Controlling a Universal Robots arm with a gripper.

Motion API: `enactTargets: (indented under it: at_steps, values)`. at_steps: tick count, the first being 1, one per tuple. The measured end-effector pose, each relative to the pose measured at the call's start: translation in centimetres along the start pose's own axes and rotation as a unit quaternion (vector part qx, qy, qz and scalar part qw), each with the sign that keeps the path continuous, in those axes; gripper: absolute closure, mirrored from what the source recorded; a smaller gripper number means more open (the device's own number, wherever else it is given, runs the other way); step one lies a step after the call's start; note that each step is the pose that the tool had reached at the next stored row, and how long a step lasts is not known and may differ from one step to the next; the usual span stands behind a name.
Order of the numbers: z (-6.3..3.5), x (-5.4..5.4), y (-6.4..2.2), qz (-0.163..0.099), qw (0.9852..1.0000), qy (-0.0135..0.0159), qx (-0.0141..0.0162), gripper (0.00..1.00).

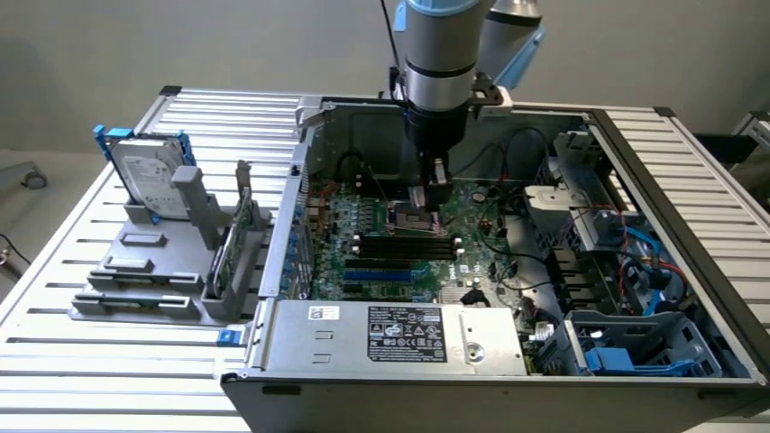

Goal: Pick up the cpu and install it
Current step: 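Place the cpu into insertion slot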

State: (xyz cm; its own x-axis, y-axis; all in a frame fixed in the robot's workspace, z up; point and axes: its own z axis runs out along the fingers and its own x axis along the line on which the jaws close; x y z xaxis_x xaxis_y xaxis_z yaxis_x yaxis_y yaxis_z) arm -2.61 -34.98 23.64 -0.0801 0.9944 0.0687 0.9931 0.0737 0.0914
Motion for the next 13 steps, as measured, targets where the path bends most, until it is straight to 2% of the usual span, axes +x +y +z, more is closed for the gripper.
enactTargets:
  at_steps: [6, 13]
  values:
    - [0.48, 0.0, -0.33, 0.018, 0.9998, -0.0019, -0.0003, 0.45]
    - [1.12, 0.0, -1.37, 0.028, 0.9996, -0.0034, -0.0009, 0.45]
